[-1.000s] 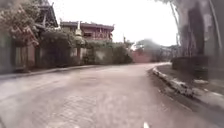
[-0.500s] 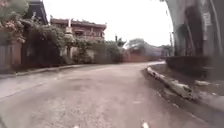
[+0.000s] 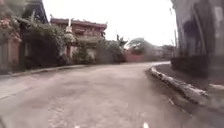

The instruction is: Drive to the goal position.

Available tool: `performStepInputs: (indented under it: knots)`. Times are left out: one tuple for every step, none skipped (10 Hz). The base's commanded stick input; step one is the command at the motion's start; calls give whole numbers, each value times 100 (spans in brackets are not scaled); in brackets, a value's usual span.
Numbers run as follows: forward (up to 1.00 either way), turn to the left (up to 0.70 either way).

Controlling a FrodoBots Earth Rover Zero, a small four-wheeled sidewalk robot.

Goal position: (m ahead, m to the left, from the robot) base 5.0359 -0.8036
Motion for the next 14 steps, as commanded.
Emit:
performStepInputs:
  knots:
    - [70,0]
    - [70,0]
    - [70,0]
    - [70,0]
    - [70,0]
    - [70,0]
    - [70,0]
    - [70,0]
    - [70,0]
    - [70,0]
    - [70,0]
    - [70,0]
    - [70,0]
    - [70,-35]
